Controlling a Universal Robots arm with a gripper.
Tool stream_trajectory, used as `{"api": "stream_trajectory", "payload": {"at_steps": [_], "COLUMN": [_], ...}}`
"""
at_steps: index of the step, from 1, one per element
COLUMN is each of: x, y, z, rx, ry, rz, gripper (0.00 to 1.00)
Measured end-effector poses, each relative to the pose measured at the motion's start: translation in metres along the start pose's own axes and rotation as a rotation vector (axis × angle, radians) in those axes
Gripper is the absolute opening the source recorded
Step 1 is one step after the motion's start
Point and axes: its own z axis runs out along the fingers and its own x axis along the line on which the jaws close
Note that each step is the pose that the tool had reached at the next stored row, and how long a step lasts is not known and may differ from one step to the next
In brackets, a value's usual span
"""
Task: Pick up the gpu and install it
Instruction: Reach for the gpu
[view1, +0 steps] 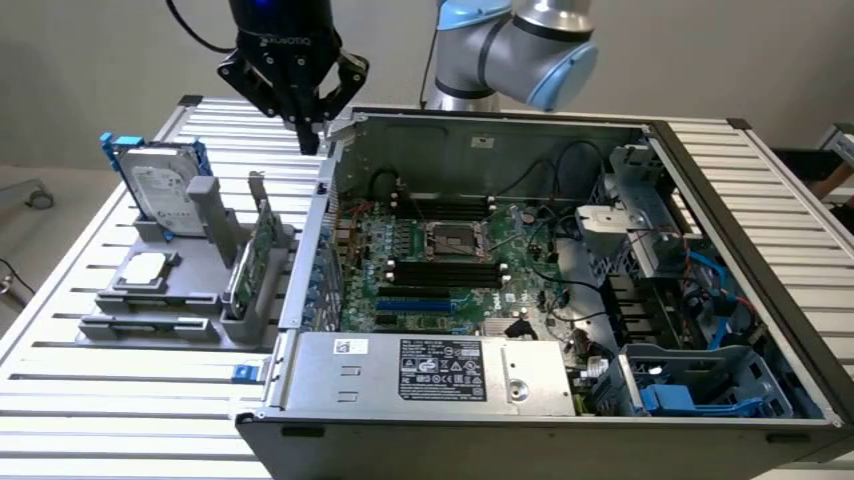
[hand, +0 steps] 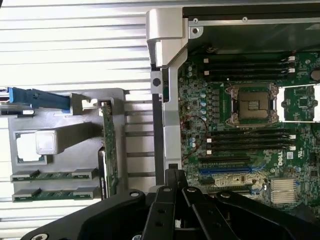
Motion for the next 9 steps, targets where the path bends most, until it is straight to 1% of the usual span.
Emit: {"api": "stream_trajectory", "payload": {"at_steps": [5,7,9], "x": [0.021,0.029,0.037], "y": [-0.0012,-0.0017,-0.0022], "z": [0.0033,0.0048,0.0065], "rx": [0.0126,0.0163,0.0187], "ry": [-0.0006,-0.0008,-0.0008], "rz": [-0.003,-0.005,-0.006], "gripper": [0.11,0.11,0.11]}}
